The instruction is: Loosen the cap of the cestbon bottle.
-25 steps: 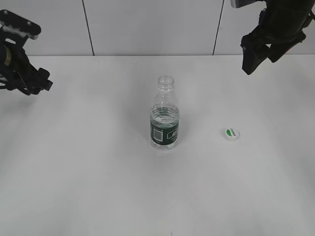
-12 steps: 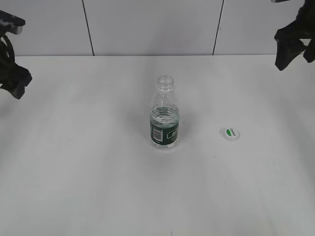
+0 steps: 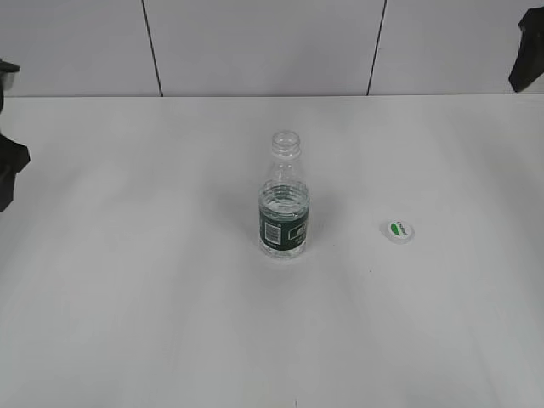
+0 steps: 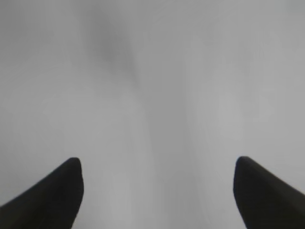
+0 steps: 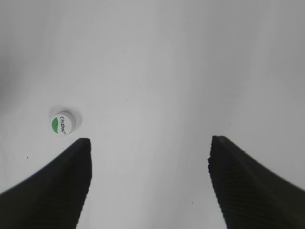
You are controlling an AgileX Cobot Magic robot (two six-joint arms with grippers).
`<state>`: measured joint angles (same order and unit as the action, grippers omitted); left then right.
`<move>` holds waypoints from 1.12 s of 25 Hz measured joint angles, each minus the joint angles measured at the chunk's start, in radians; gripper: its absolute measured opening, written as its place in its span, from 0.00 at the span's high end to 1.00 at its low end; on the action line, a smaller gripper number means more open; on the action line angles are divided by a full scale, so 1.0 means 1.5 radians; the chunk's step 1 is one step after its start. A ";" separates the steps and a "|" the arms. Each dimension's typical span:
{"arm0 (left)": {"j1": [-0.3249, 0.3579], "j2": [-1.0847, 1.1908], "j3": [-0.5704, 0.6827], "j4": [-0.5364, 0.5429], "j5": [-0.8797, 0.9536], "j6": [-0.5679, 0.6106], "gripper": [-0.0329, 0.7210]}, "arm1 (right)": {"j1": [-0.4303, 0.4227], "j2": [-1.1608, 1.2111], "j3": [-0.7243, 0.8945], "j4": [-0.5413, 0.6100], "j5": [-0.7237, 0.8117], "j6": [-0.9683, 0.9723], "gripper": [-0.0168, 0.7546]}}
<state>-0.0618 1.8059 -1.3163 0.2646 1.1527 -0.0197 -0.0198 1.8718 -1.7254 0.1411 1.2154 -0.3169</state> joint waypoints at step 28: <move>0.000 -0.336 0.121 -0.105 0.047 0.009 0.19 | -0.001 -0.385 0.275 0.000 0.002 0.007 0.22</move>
<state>-0.0618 1.3021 -1.1348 0.1075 1.2225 -0.0061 -0.0208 1.2946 -1.3128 0.1409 1.2190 -0.3064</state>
